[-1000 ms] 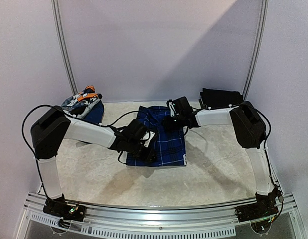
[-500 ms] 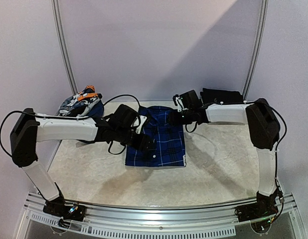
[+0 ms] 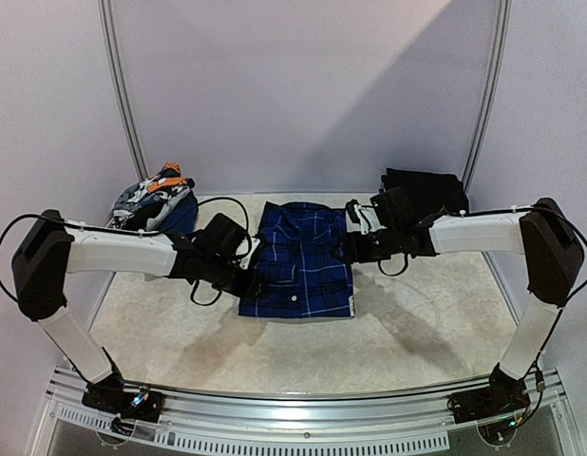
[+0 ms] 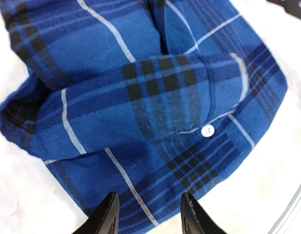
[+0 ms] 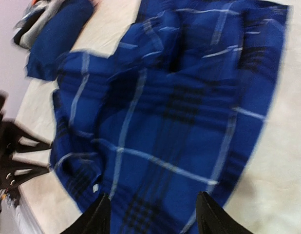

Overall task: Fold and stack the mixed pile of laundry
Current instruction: Move the 2/3-rectangle-folded shirt to the center of the board, then adjust the 2/3-rectangle-folded shirt at the center of the board.

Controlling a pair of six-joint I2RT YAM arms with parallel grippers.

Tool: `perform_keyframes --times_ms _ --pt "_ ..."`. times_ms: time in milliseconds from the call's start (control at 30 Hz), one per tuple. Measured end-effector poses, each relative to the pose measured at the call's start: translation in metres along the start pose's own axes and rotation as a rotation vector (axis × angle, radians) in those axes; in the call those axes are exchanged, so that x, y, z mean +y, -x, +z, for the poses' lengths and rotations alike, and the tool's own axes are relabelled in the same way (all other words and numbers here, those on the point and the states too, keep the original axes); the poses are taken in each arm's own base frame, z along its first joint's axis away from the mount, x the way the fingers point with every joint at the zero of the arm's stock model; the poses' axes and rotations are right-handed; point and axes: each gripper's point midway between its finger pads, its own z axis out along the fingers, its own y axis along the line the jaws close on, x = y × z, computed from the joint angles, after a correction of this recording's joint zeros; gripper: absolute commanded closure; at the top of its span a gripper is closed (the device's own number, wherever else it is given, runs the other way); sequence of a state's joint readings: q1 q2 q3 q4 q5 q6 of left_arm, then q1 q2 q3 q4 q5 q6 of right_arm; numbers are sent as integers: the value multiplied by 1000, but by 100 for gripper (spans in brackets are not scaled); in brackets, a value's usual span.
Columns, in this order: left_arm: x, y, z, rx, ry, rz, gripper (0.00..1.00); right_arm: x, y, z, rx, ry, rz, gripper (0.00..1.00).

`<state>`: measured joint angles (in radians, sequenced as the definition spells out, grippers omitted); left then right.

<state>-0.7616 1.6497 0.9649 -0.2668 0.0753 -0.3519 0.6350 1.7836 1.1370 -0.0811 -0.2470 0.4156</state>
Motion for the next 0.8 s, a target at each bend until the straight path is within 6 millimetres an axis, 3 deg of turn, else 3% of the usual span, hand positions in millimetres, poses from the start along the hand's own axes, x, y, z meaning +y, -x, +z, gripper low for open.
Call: perform_keyframes --times_ms 100,233,367,433,633,800 --pt "1 1 10 -5 -1 -8 59 24 -14 4 30 103 -26 48" --pt "2 1 24 -13 -2 -19 60 75 -26 7 41 283 -90 54" --pt "5 1 39 -15 7 -34 60 102 -43 21 68 393 -121 58" --pt "5 5 44 -23 11 -40 60 100 -56 34 97 399 -111 59" --pt "3 24 46 -67 18 -39 60 65 -94 71 196 310 -56 61" --pt "0 49 40 -120 22 -33 60 57 -96 75 192 277 -58 61"
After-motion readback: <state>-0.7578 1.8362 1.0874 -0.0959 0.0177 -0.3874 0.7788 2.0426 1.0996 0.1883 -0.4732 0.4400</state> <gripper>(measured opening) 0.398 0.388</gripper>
